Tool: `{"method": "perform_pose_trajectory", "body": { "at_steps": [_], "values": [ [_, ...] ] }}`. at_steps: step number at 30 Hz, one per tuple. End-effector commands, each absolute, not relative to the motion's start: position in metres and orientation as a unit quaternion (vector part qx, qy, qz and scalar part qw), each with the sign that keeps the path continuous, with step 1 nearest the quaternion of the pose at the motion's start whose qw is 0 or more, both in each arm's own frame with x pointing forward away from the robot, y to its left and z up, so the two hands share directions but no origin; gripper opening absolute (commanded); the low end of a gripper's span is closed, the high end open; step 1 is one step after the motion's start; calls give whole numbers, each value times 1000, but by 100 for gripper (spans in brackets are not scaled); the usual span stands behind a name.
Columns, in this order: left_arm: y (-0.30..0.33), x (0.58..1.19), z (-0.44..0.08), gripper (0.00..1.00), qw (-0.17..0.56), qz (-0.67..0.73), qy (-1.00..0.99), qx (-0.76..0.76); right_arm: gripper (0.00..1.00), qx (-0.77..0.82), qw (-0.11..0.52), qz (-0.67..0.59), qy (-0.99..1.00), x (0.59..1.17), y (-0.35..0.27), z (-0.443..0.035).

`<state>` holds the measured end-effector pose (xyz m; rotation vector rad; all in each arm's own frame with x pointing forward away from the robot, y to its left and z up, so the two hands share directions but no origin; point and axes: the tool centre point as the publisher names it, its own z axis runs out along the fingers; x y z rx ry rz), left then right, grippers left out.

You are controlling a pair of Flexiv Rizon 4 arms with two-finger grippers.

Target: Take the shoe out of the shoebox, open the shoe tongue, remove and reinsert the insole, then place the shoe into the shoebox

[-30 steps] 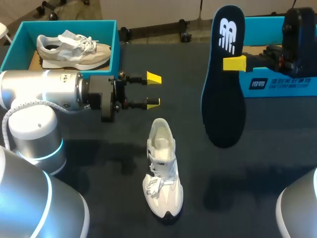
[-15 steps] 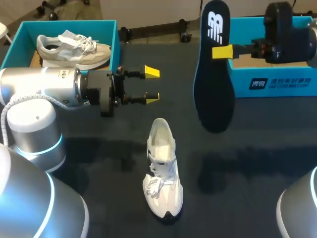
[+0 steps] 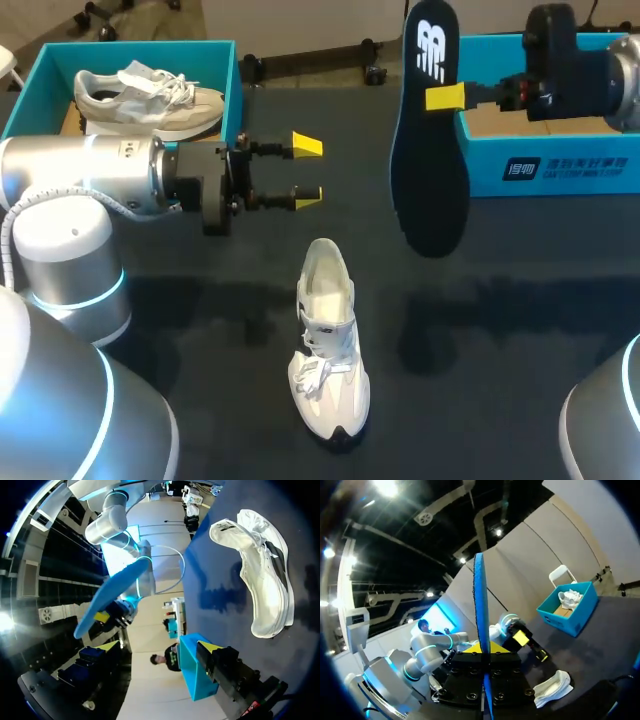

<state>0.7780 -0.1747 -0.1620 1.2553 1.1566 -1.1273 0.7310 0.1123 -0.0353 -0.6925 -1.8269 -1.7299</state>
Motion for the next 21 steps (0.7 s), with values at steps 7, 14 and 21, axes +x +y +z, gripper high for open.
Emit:
{"method": "perform_pose_trajectory", "body": {
  "at_steps": [7, 14, 21],
  "values": [
    [-176, 778, -163, 100, 522, -470, 482, 524, 0, -290, 316, -602, -674, 789, 106, -66],
    [-176, 778, -163, 100, 522, -470, 482, 524, 0, -290, 316, -602, -674, 789, 106, -66],
    [-177, 782, -157, 100, 536, -467, 476, 518, 0, -326, 324, -594, -660, 797, 116, -80]
  ]
}}
